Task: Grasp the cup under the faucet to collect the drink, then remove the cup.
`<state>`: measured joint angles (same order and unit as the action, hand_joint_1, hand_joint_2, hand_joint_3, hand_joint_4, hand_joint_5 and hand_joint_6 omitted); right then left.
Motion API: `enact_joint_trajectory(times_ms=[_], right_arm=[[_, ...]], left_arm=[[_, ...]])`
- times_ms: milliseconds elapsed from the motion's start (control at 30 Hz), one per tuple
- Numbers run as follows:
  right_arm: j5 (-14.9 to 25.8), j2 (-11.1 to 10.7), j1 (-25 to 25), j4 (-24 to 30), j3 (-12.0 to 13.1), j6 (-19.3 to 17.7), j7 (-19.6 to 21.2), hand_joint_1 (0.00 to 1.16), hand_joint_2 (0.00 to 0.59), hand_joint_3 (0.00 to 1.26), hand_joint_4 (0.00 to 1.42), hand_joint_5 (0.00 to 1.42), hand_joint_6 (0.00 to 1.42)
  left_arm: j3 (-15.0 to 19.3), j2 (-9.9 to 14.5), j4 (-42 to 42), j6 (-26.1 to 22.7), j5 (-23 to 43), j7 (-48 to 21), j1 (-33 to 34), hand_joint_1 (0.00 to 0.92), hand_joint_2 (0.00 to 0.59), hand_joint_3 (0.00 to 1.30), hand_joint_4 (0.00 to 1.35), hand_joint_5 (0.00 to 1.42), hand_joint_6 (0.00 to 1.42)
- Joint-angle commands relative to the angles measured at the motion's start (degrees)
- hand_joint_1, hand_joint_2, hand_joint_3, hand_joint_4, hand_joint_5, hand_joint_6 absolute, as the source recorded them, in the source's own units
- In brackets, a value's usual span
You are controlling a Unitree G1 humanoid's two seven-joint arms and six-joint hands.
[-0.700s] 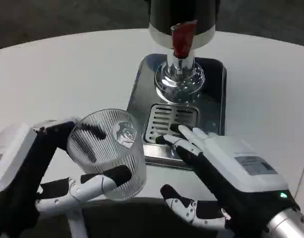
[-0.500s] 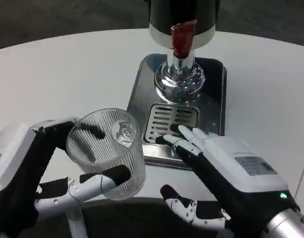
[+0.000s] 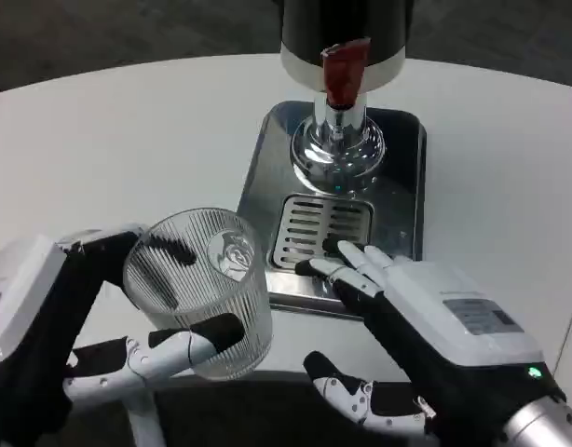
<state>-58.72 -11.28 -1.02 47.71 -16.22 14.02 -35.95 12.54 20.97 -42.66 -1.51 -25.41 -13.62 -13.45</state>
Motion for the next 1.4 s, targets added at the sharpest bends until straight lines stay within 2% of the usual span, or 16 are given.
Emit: enact_joint_trajectory(times_ms=[33,633,900,1133,1400], right_arm=[[-0.1,0.4,-0.7,1.1,-0.1,-0.2,-0.5,0.62,0.455,0.14,0.00,0.00,0.00],[0.0,1.1,-1.2,1.1,0.0,0.2,-0.5,0.62,0.455,0.14,0.00,0.00,0.00],[0.2,1.3,-1.2,1.1,0.5,0.2,-0.7,0.62,0.455,0.14,0.00,0.00,0.00],[0.3,1.5,-1.1,0.9,0.6,0.4,-0.7,0.62,0.455,0.14,0.00,0.00,0.00],[0.2,1.7,-0.8,0.6,0.7,0.6,-0.8,0.62,0.455,0.14,0.00,0.00,0.00]], left_arm=[[0.8,0.3,-1.1,1.0,0.6,0.4,-0.1,0.409,0.081,0.75,0.73,0.64,0.20],[2.2,0.7,0.6,0.3,0.5,0.8,1.9,0.409,0.081,0.75,0.73,0.64,0.20],[0.6,0.3,2.9,-0.8,-2.9,1.4,5.4,0.405,0.078,0.75,0.73,0.64,0.20],[1.3,1.9,7.9,-0.3,-3.8,2.0,8.7,0.403,0.077,0.75,0.73,0.64,0.19],[1.8,4.7,17.5,2.5,-4.0,4.9,13.0,0.402,0.077,0.75,0.72,0.64,0.18]])
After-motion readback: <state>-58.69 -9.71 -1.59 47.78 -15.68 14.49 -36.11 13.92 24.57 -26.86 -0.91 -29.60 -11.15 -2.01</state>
